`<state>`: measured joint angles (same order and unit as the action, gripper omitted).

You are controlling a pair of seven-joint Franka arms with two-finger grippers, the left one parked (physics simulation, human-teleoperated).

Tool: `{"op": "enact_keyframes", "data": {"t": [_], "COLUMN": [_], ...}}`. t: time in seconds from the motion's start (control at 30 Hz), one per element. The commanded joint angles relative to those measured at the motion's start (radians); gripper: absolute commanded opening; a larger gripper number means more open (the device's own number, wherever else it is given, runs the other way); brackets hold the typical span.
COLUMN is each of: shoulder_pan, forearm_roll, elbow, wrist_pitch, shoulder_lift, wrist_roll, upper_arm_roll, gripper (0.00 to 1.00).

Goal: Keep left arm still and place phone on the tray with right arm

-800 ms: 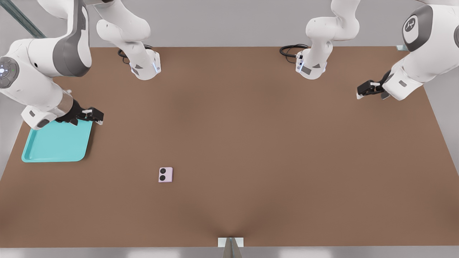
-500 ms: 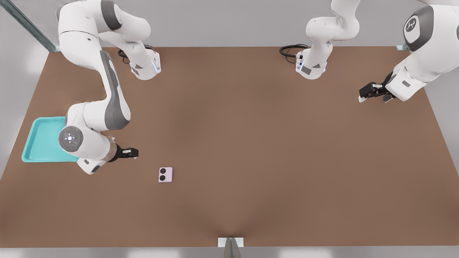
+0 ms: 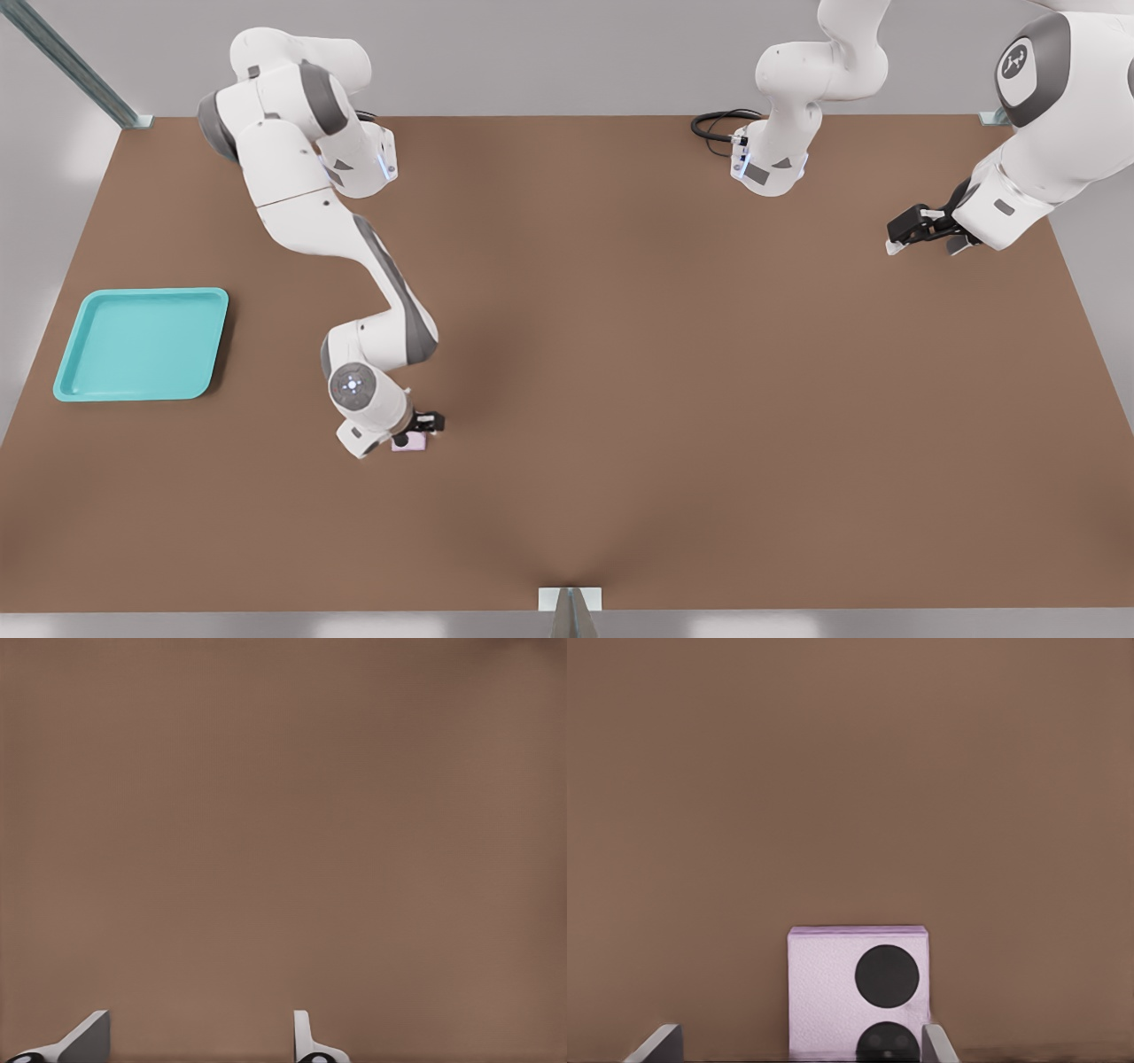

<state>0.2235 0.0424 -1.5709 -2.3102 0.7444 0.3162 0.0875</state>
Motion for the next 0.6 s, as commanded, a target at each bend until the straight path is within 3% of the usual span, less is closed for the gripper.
{"op": "enact_keyframes", "data": {"t": [0.0,0.07,0.57], "shoulder_pan": [-0.052,-0.058,-0.079], "forearm_roll": [0.001,0.002,0.082], "elbow": [-0.046,-0.103,-0.118], "wrist_pitch": [-0.112,-0.198,-0.195], "shoulder_lift": [-0.007,-0.005,0.02], "wrist_roll": [0.182,0.178,0.09], "upper_arm_roll": [0.038,0.049,0.049], "gripper": [1.0,1.0,1.0]}}
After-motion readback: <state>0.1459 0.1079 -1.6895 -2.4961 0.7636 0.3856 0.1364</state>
